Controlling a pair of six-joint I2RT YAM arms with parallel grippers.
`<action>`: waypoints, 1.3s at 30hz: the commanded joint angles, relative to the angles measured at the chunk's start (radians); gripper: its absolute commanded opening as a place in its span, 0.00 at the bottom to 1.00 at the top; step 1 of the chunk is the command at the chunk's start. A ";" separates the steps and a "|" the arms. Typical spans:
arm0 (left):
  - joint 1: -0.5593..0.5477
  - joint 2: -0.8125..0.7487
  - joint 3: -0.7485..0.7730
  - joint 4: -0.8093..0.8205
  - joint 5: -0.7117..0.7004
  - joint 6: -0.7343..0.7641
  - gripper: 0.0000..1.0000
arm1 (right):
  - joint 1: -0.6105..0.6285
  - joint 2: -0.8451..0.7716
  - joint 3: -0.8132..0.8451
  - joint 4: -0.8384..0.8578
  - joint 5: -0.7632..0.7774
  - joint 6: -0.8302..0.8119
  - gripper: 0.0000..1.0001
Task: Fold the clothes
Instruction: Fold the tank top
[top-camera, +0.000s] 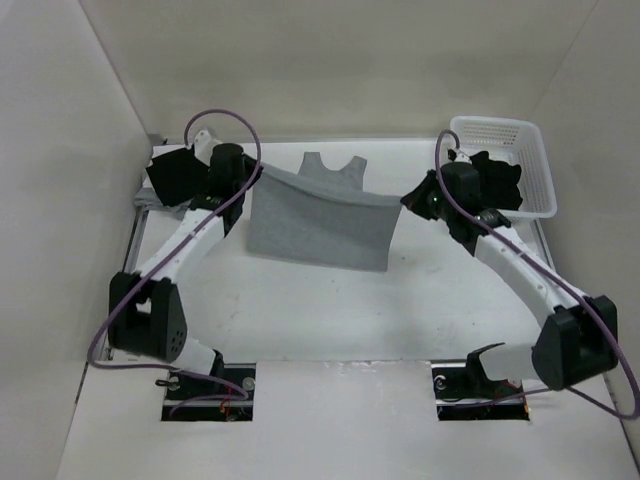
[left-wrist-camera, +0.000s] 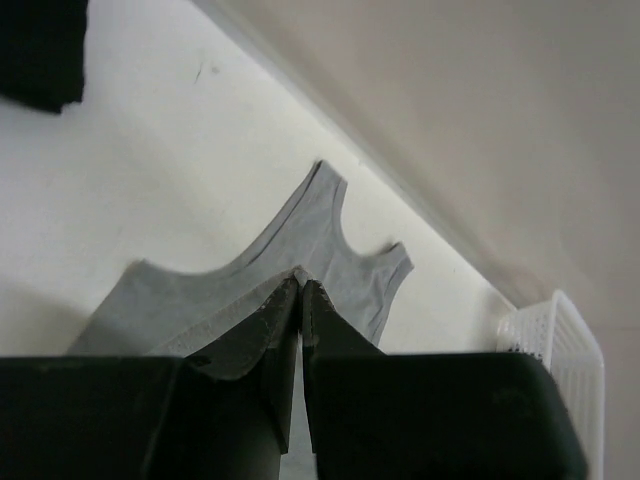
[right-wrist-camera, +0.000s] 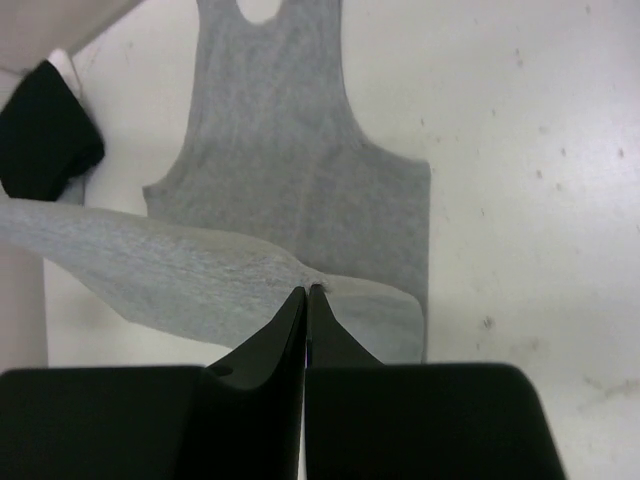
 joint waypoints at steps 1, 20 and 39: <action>0.017 0.126 0.173 0.098 -0.024 0.028 0.03 | -0.057 0.106 0.151 0.117 -0.090 -0.034 0.00; 0.103 0.597 0.545 0.056 0.077 0.042 0.56 | -0.170 0.812 0.810 0.044 -0.133 -0.002 0.52; 0.059 0.102 -0.439 0.291 0.112 -0.026 0.46 | 0.046 0.283 -0.215 0.328 -0.010 0.026 0.49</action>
